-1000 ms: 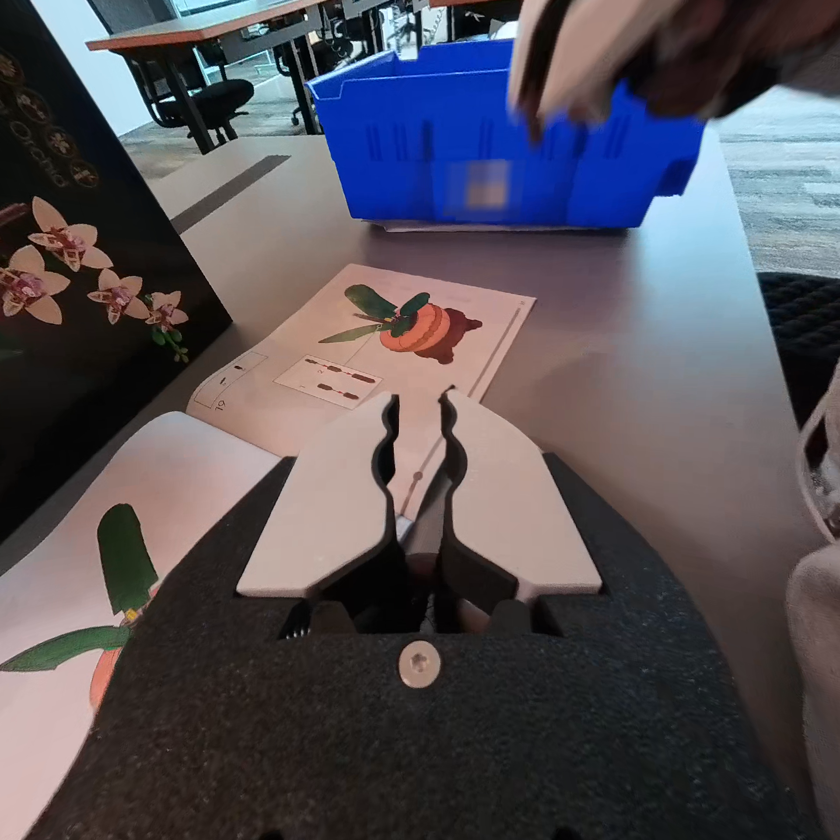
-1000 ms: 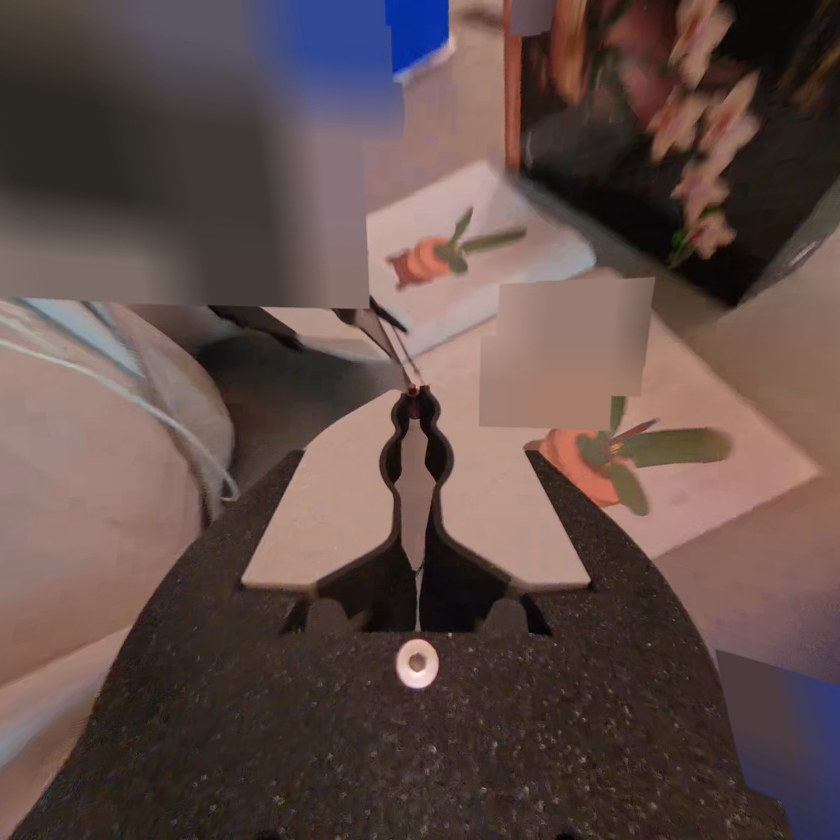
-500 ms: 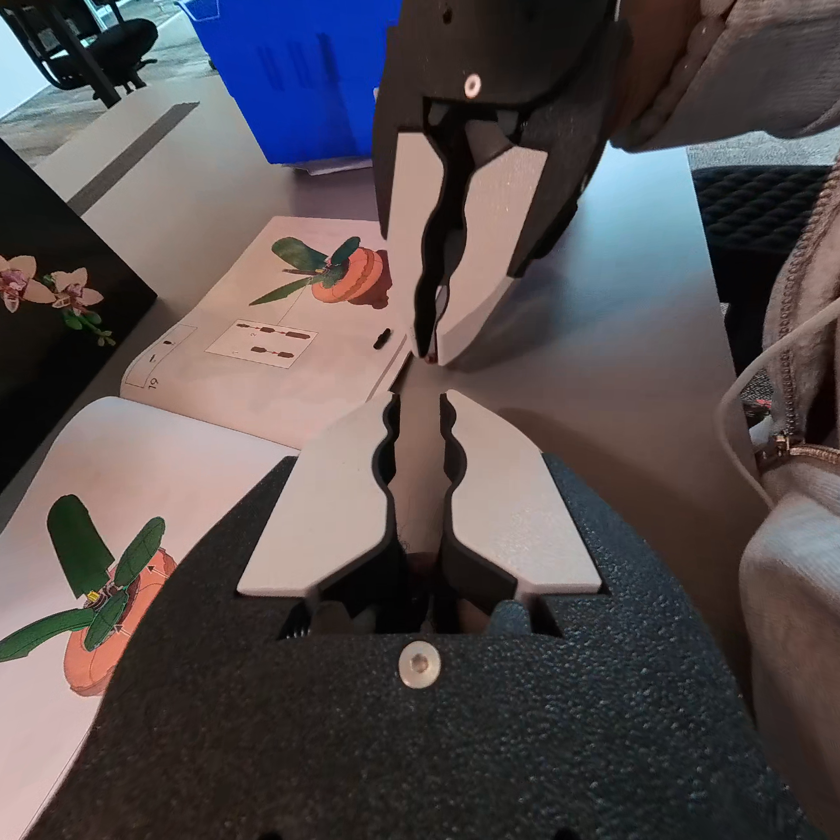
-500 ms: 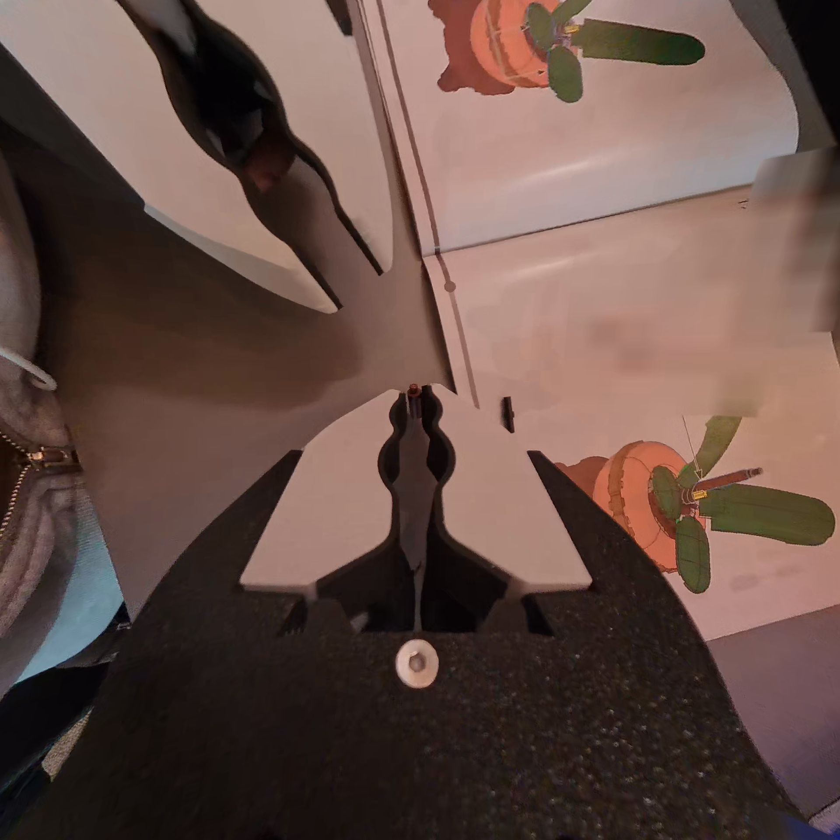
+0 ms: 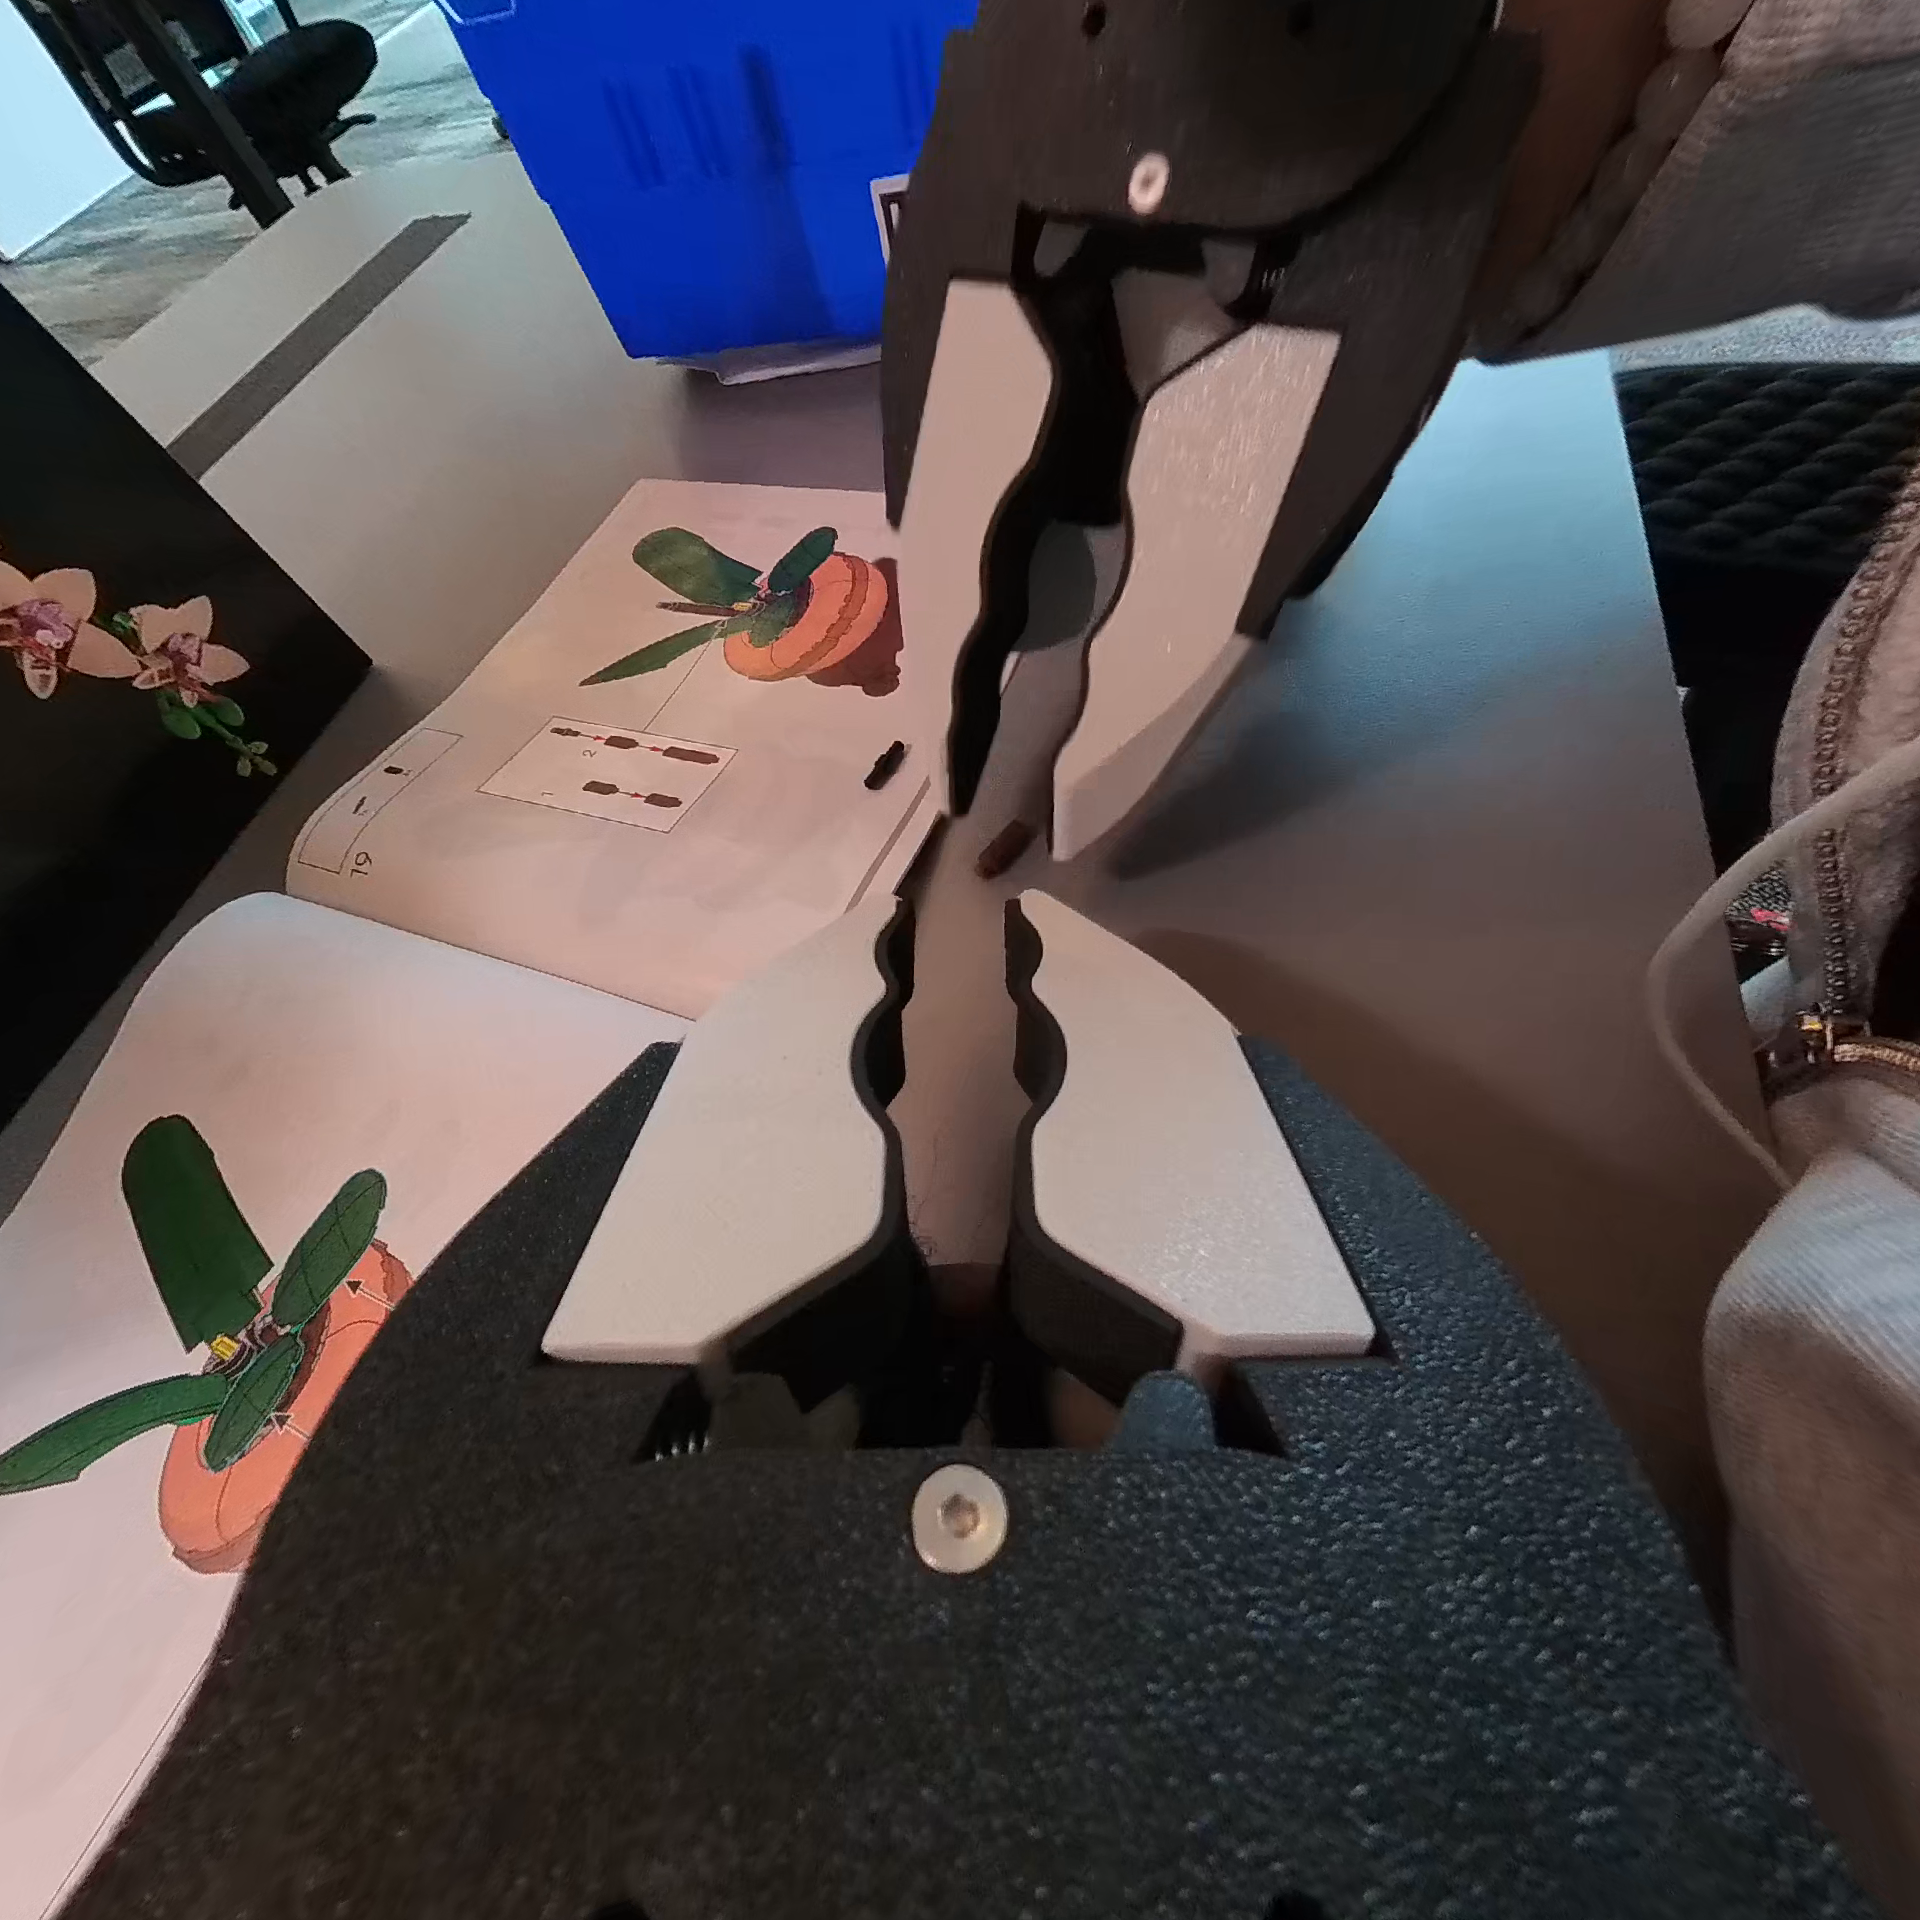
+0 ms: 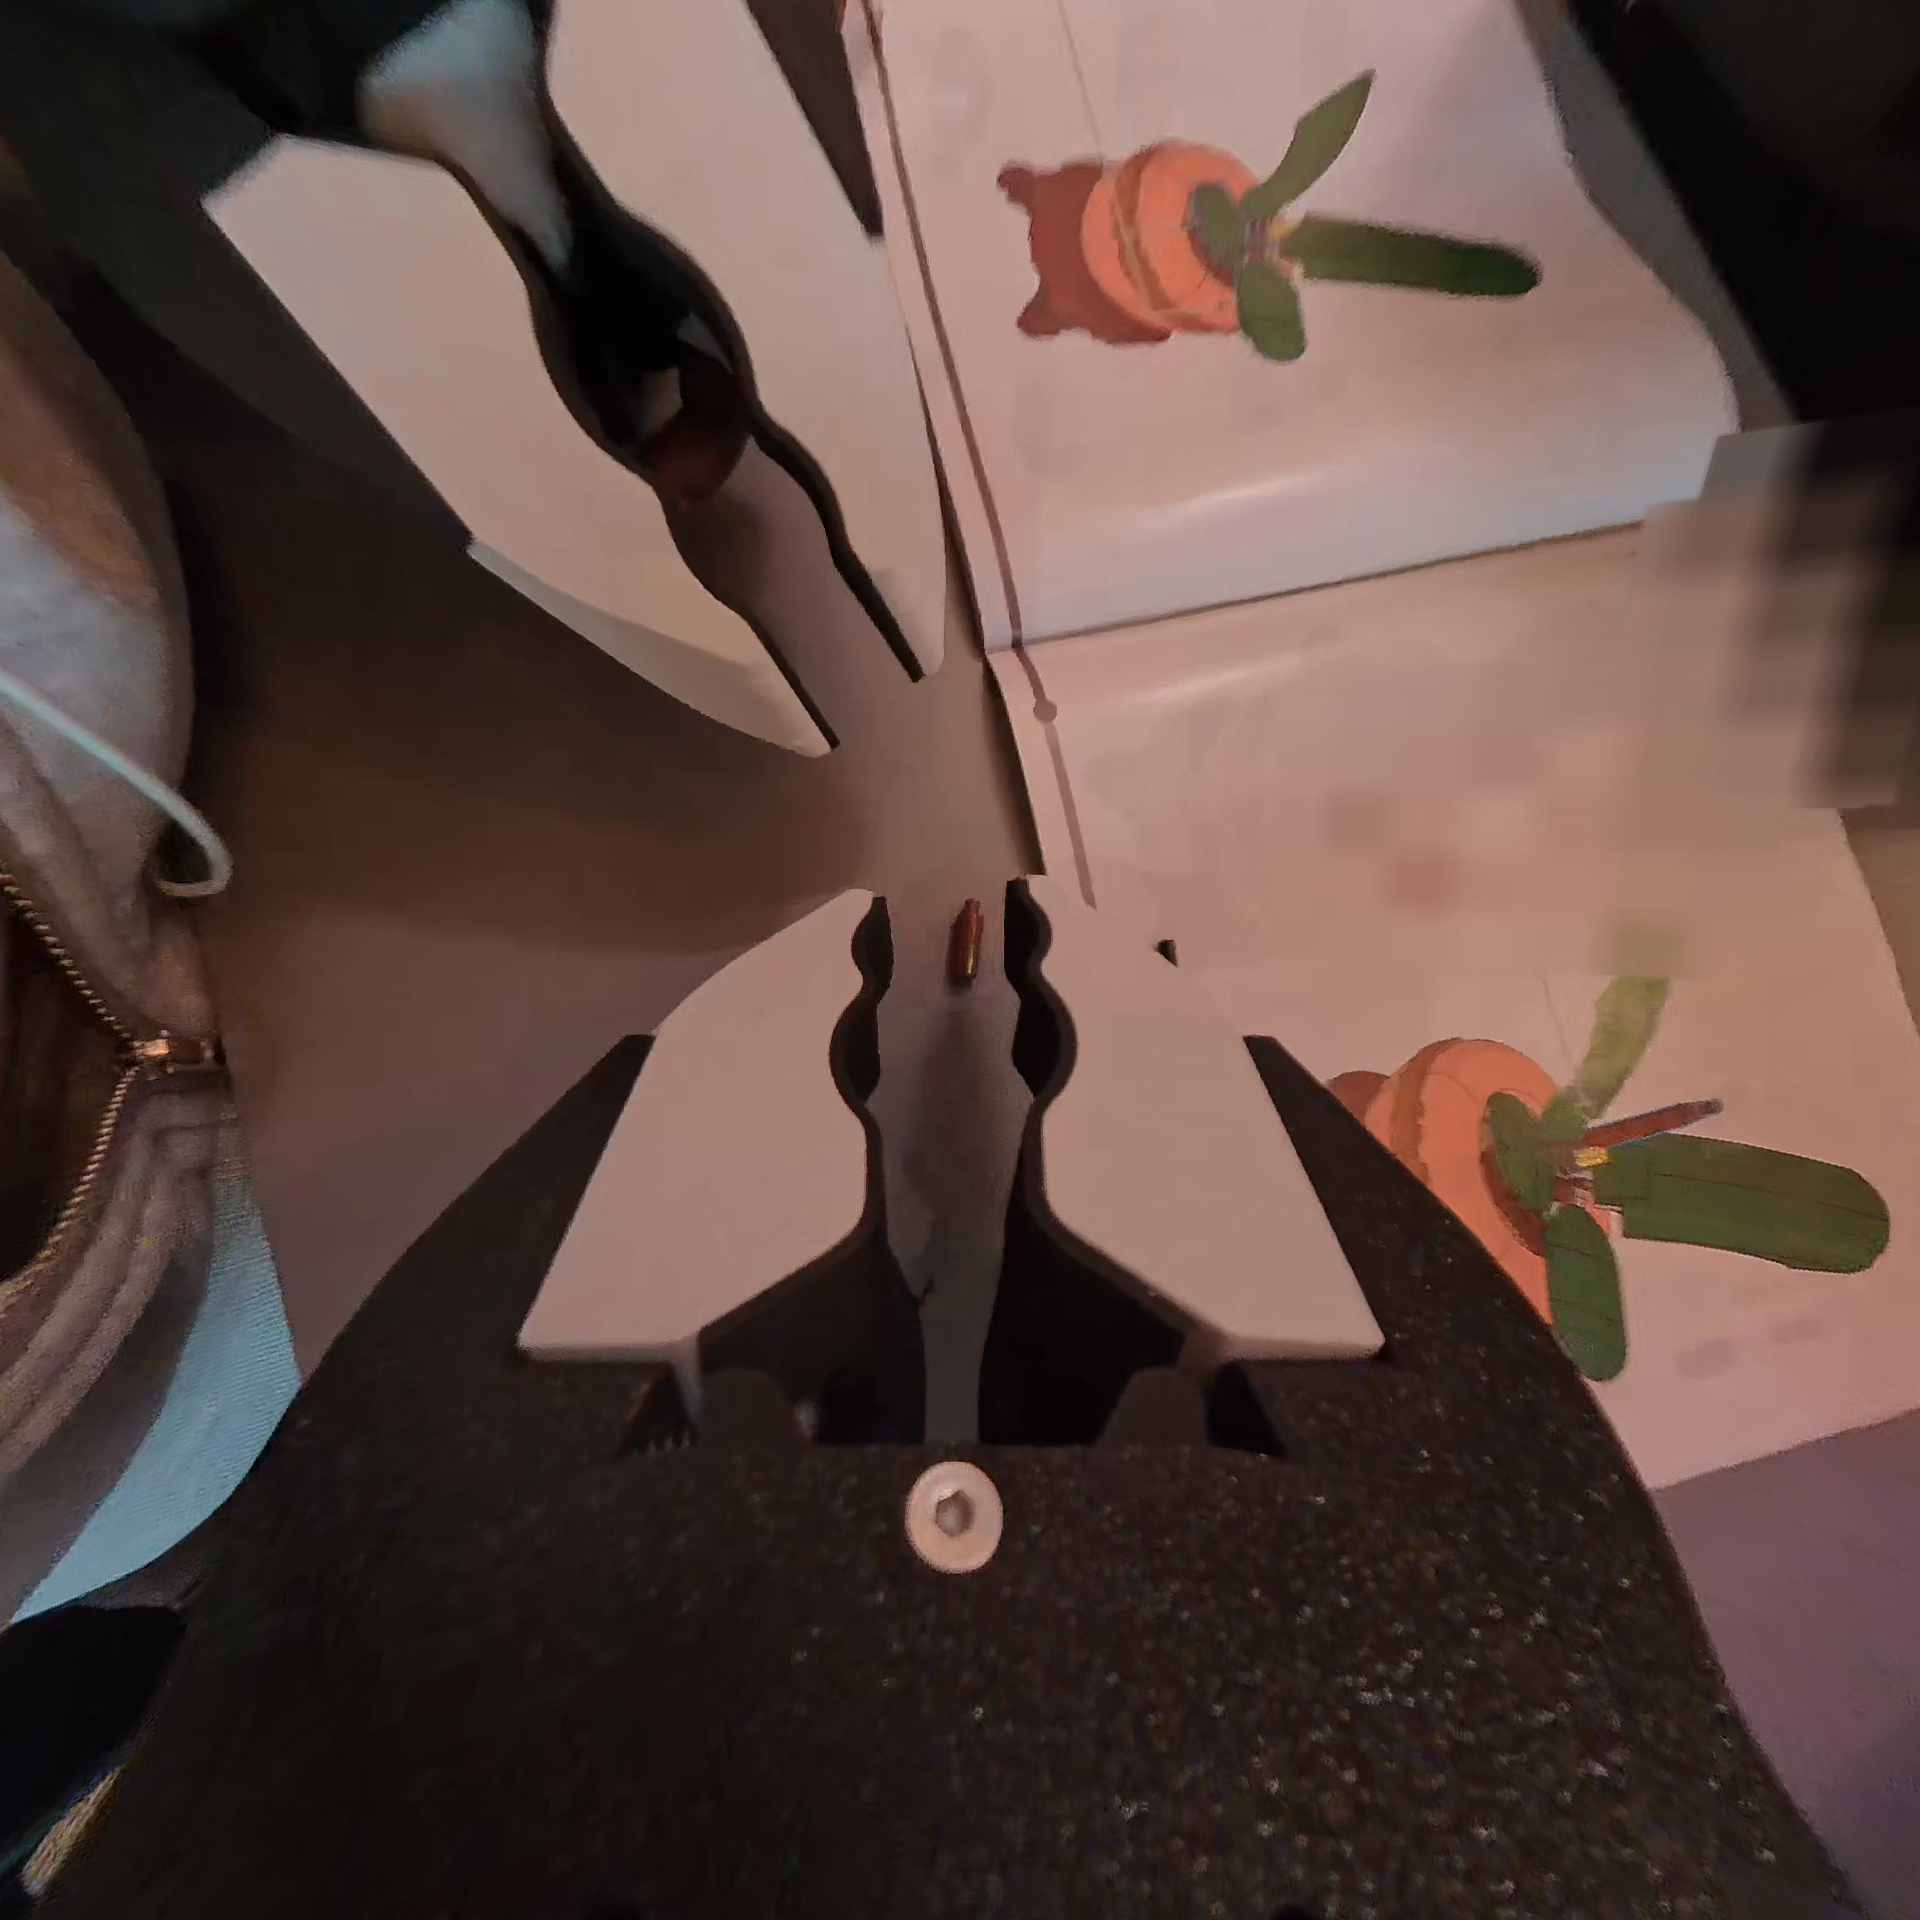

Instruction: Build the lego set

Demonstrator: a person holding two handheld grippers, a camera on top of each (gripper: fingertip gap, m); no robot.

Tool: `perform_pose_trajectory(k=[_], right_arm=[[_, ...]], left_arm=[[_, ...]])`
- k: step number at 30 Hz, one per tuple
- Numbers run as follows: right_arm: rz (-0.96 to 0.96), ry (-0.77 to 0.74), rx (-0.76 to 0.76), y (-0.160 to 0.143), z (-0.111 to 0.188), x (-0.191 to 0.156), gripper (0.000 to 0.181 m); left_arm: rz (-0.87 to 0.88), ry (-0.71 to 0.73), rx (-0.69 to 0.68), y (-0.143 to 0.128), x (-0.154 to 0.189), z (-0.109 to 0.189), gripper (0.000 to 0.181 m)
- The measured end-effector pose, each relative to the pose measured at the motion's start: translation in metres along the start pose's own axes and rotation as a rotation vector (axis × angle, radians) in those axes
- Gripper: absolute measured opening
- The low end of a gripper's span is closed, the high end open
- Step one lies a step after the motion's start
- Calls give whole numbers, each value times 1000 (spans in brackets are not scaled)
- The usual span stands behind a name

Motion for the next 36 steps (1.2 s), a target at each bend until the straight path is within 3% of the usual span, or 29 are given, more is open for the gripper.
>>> perform_pose_trajectory(k=[5, 9, 13, 16, 18, 21, 26, 36], right_arm=[[38, -86, 55, 5, 52, -10, 22], [57, -279, 5, -3, 137, -21, 21], [9, -519, -151, -38, 238, -19, 12], [-111, -557, -326, -83, 280, 8, 11], [-146, -503, -474, -112, 287, 35, 9], [-24, -288, -667, -147, 274, 74, 7], [34, -4, -875, -176, 241, 114, 8], [42, 63, -1038, -195, 217, 128, 8]], left_arm=[[-9, 0, -19, -1, 1, -2, 16], [-6, -5, -34, -1, 1, -3, 16], [26, -11, -33, -1, -2, -3, 16], [58, -12, -16, 0, -5, -2, 15], [78, -2, -23, 0, -7, -2, 14], [85, 21, -51, -1, -8, -5, 14], [59, 58, -101, -3, -7, -10, 14], [121, 59, -93, -3, -13, -9, 14]])
Point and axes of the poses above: each gripper's, where its closed fingertips meet, z back along the fingers, y out of its top, x = y × z across the jaws, the point moved 8 cm from there along z, back along the fingers, and after that the axes turned 15 degrees about y, right-handed, at the moved point
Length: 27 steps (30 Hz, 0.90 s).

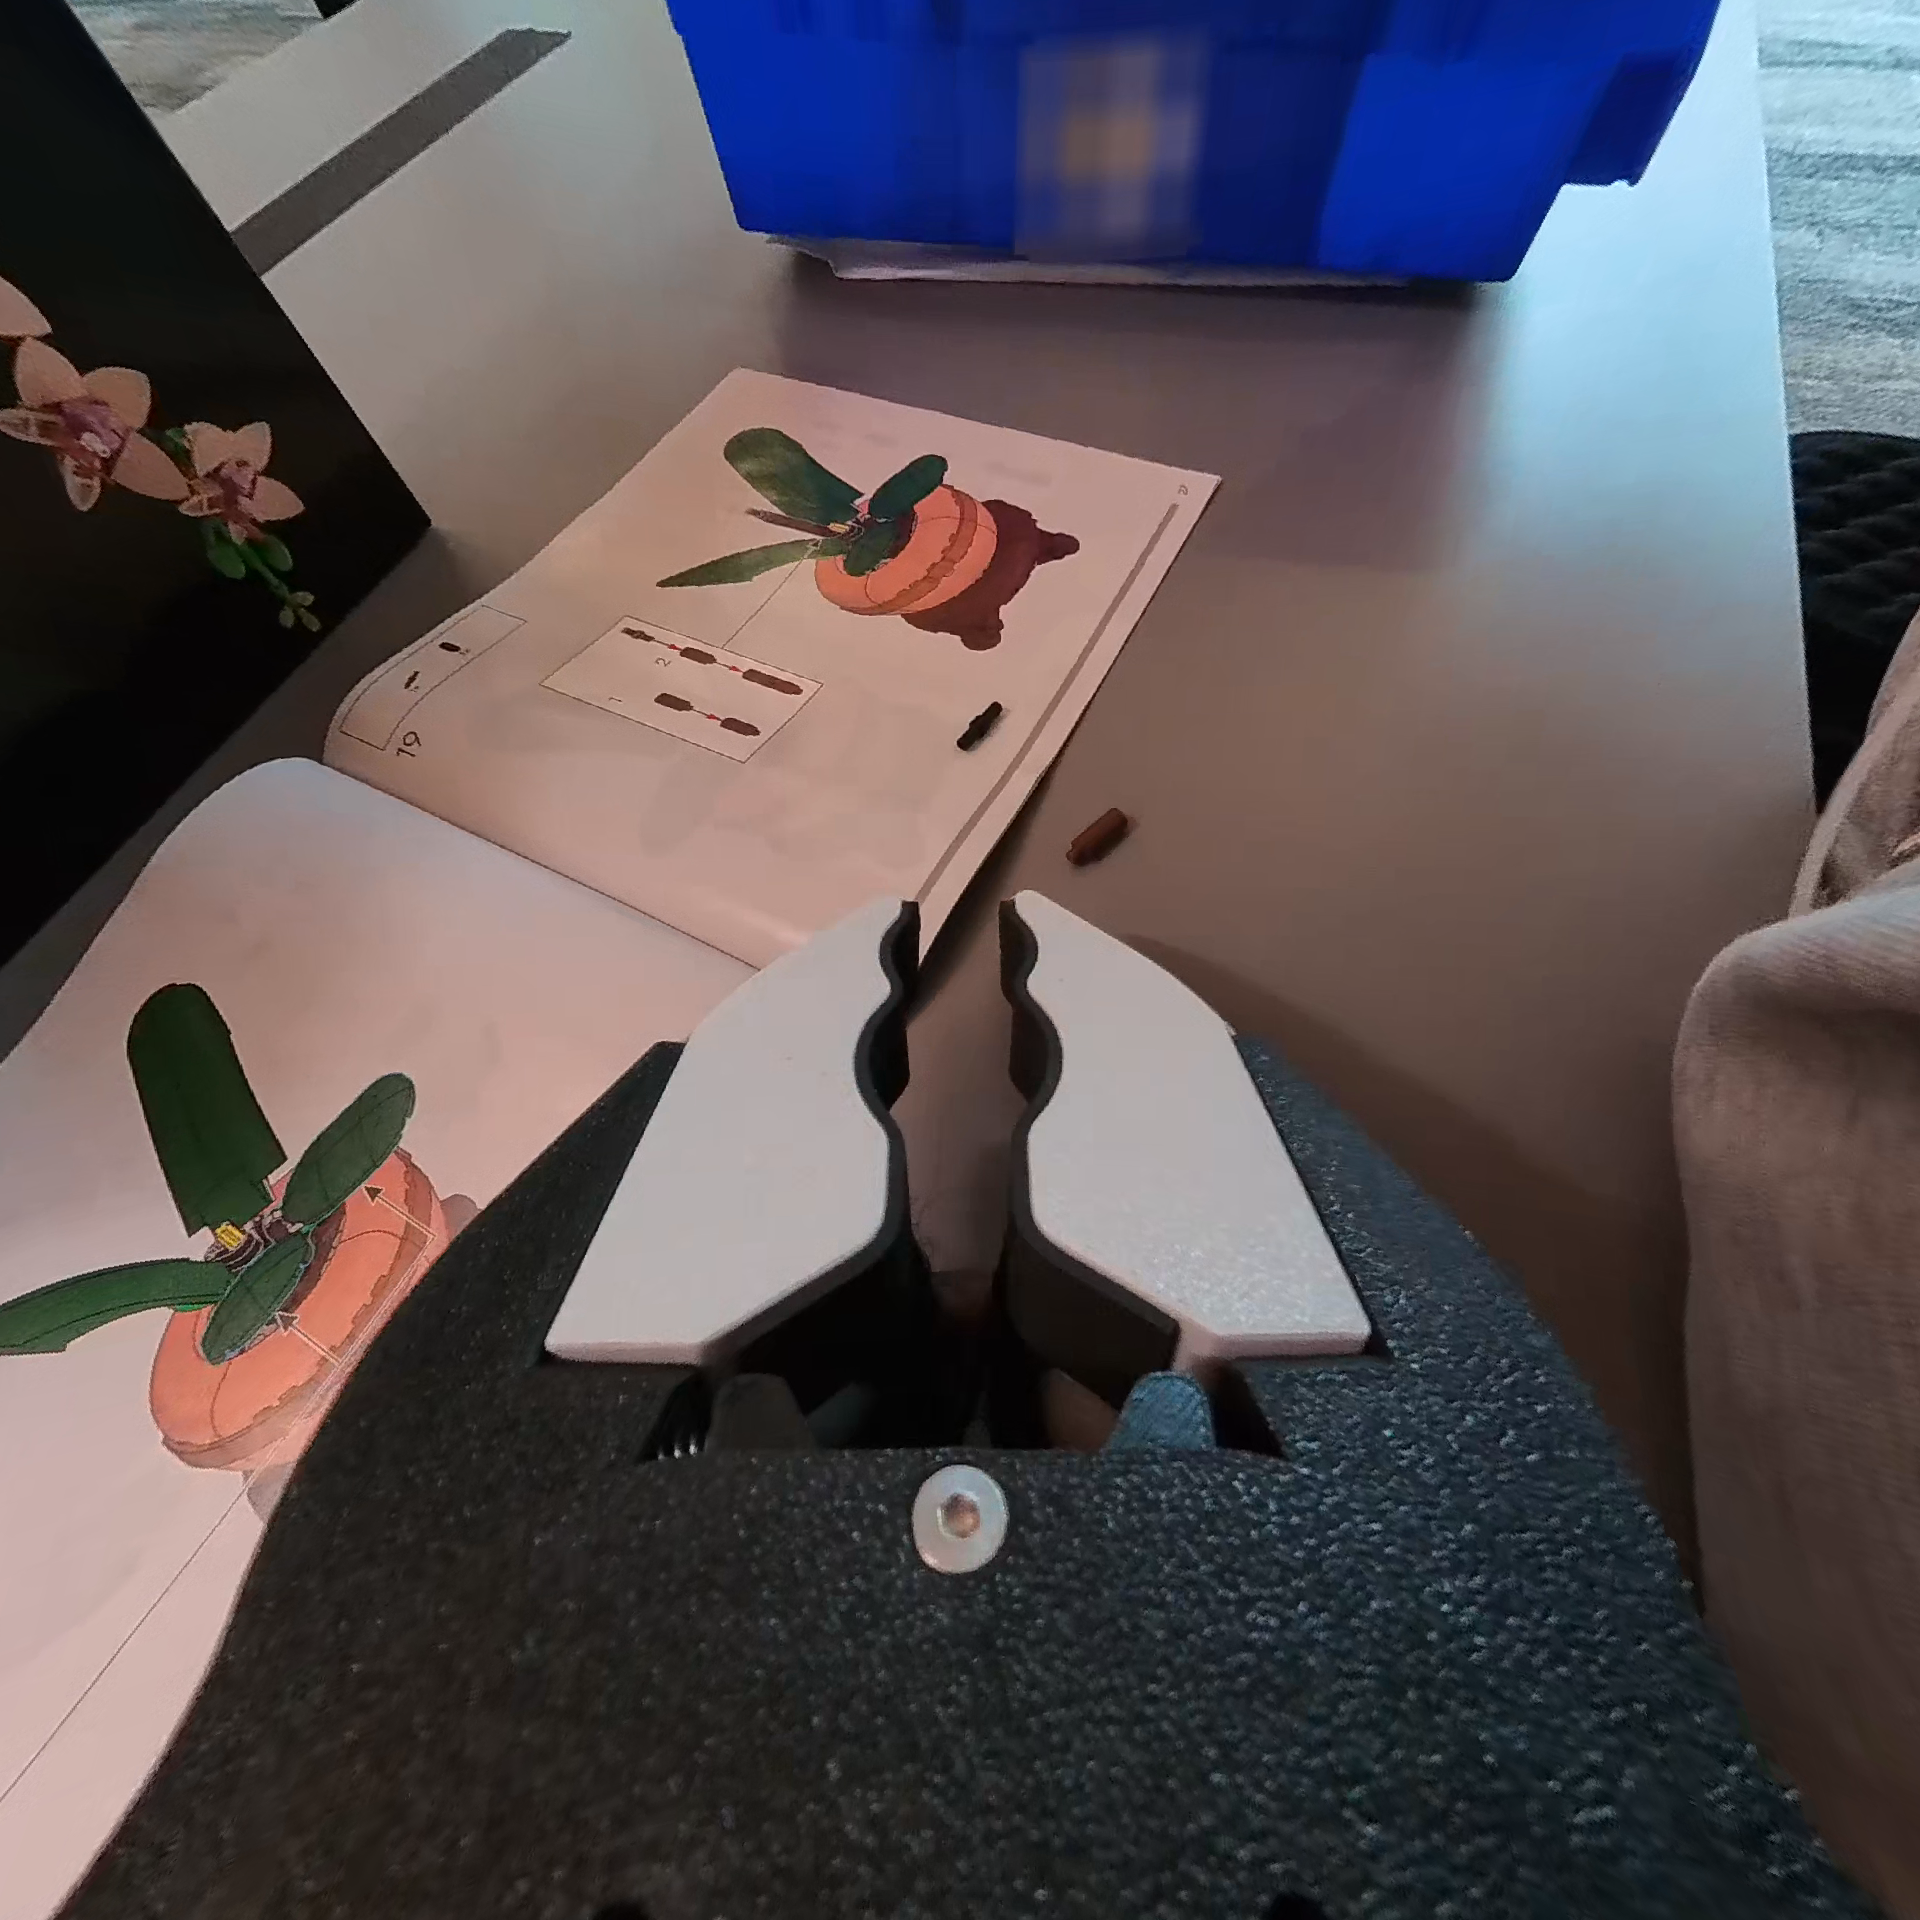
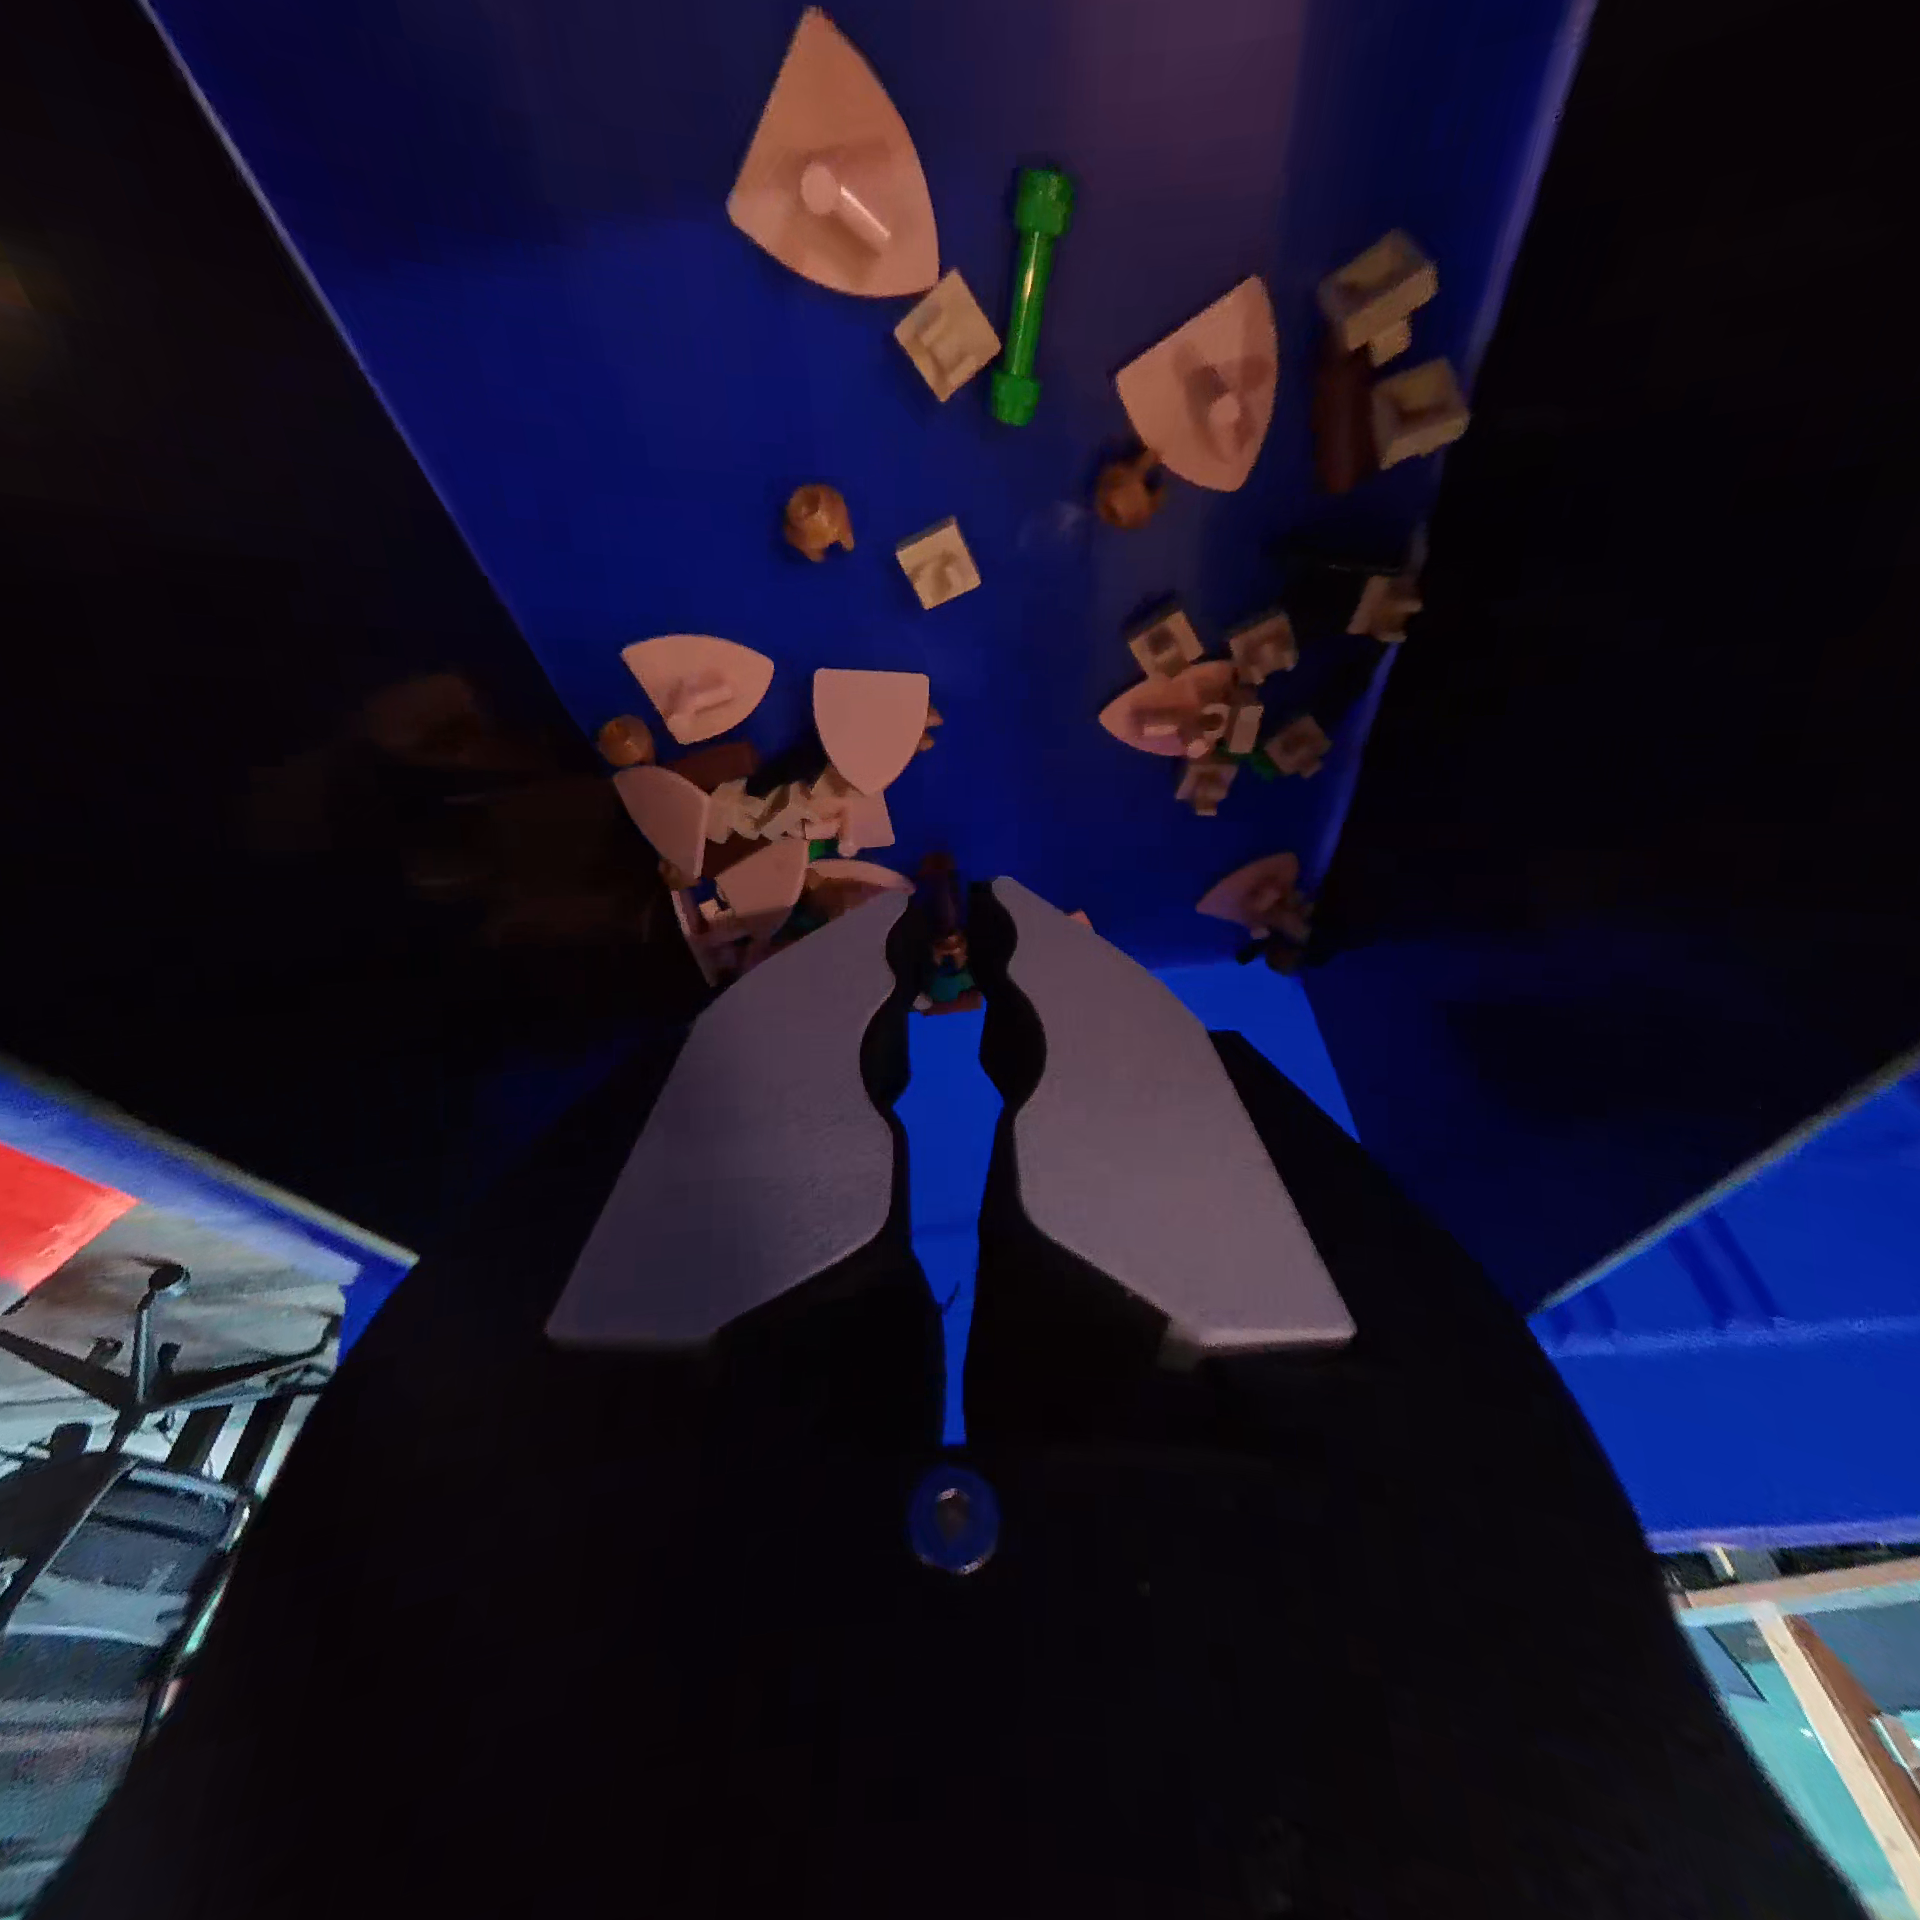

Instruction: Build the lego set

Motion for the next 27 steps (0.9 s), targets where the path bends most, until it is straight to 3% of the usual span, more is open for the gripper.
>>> perform_pose_trajectory(k=[6, 9, 14, 18, 20, 23, 27], right_arm=[[-20, 8, -12, -2, -2, 3, 5], [-75, -40, 61, -3, 20, -2, 5], [-161, -216, 570, 31, 109, -45, 4], [-125, -288, 1027, 102, 157, -107, 5], [-122, -266, 1120, 147, 149, -126, 5], [-178, -161, 1022, 209, 96, -124, 5], [-215, -73, 932, 248, 54, -110, 5]], left_arm=[[-4, 7, 12, 0, 0, 1, 14], [-17, 8, 26, 1, 1, 2, 14], [-13, 7, 37, 1, 1, 4, 14], [0, 7, 57, 1, 0, 6, 14], [7, 7, 66, 2, -1, 6, 15], [17, 6, 69, 2, -2, 7, 15], [-5, -4, 89, 2, 1, 9, 16]])
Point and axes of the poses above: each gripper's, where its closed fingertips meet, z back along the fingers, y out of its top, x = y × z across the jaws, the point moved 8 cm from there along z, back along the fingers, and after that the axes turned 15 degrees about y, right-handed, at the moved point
